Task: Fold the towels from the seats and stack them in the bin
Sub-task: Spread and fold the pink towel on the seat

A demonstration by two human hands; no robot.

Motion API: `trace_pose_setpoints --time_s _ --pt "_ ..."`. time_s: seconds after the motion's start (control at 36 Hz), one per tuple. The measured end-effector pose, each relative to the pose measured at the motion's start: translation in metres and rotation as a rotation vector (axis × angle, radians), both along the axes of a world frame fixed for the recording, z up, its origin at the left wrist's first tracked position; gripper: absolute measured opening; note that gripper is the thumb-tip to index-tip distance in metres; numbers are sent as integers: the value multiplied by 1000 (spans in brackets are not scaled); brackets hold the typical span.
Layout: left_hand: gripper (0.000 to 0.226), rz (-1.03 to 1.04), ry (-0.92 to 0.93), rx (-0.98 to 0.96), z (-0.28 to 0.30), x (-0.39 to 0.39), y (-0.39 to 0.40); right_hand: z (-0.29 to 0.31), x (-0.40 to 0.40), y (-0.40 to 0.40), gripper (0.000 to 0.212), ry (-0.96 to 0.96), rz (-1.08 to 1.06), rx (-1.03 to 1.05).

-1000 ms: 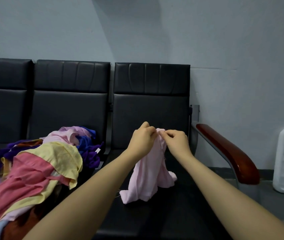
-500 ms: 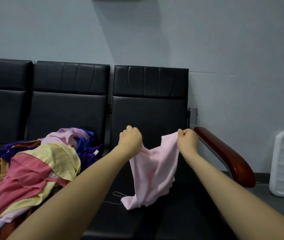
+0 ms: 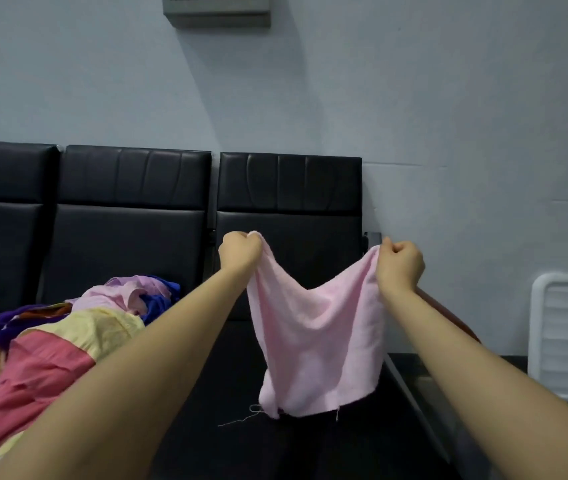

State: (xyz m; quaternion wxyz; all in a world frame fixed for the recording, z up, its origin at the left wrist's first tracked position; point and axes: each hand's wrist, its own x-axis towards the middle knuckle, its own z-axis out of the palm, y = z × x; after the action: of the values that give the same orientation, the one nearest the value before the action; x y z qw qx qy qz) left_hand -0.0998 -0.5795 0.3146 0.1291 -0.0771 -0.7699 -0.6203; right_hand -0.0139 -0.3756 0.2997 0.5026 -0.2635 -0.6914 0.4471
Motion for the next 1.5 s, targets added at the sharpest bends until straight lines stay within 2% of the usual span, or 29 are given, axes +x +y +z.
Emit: trace_pose_setpoints --time_s 0.08,0.17,0.28,0.39,0.44,0.53,0.64,0.72,0.86,0.92,1.0,1.06,1.14,1.22,1.28,1.33,1.5 --pt "25 -7 -28 97 16 3 5 9 5 -4 20 83 38 -38" --pt "27 10 -40 108 25 4 7 12 9 -5 24 140 72 -18" --pt "14 26 125 70 22 14 5 9 12 -7 28 167 95 -6" --pt "24 4 225 17 11 16 6 2 16 -12 24 212 132 -50" --pt "30 -21 217 16 5 15 7 -2 18 -15 31 223 169 -63" --pt "37 -61 155 131 -1 9 7 -5 19 -15 41 198 211 -107" --pt "30 -62 91 229 -7 0 3 -5 20 -10 32 142 184 -143" --pt "20 -15 171 168 -13 -1 1 -6 17 -7 24 159 131 -173" --pt "21 68 262 -90 -22 -4 -3 -10 12 -5 44 85 102 -190" --pt "26 53 248 -189 -24 -8 -5 -13 11 -5 50 47 107 -177" --pt "22 -55 134 -183 -23 -14 -9 -17 8 -3 55 37 110 -184" --pt "31 -114 72 -221 -23 -17 -12 -17 5 -4 53 56 96 -184" --pt "40 -81 122 -479 -20 -19 -14 -13 -1 -6 45 100 80 -175" --pt "21 -2 188 -646 -12 -16 -14 -4 -4 -11 39 166 80 -160" --pt "20 22 228 -597 -6 -20 -15 3 -4 -13 35 210 80 -140" --pt "23 12 237 -465 1 -23 -18 12 -1 -15 35 247 70 -130" --pt "35 50 257 -160 23 -13 -27 31 9 -14 46 296 35 -63"
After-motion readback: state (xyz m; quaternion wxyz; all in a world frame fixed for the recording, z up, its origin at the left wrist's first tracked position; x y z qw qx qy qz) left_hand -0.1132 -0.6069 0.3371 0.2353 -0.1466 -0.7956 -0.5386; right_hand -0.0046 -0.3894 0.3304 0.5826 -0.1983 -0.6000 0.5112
